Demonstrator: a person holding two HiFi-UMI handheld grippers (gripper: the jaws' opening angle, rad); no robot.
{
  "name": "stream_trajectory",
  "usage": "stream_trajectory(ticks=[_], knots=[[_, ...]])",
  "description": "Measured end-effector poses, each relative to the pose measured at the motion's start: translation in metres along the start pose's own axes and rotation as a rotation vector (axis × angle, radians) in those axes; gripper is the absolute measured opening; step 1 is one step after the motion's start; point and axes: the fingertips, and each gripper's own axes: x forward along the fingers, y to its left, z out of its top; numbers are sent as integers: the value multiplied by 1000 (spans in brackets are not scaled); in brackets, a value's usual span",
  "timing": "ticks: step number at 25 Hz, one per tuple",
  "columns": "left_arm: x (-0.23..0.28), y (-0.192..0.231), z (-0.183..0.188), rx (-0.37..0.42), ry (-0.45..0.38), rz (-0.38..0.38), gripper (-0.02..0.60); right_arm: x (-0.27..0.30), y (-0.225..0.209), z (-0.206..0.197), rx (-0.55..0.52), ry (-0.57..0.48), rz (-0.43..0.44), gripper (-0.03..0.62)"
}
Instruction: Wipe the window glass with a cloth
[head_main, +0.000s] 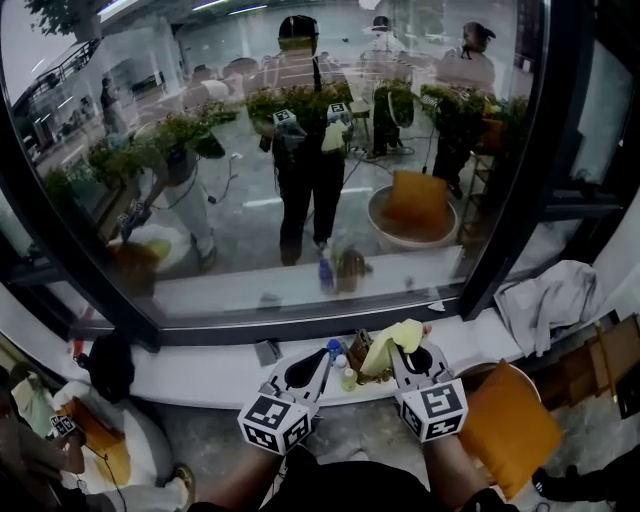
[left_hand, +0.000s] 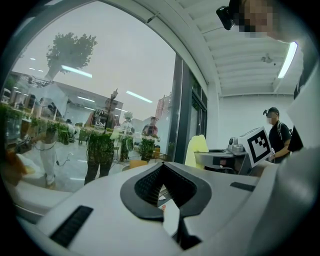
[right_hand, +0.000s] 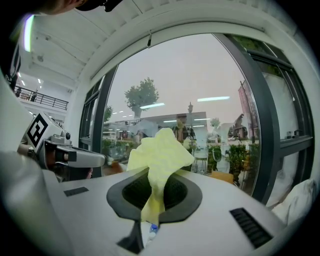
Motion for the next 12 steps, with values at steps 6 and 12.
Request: stream_trajectory(ticks=[6,12], knots=[[-9,3,1,0,-10,16,8,-3,7,-1,9,-5,11,43],[-12,3,3,8,-10,26,8,-3,8,1,7,-10,17,43]])
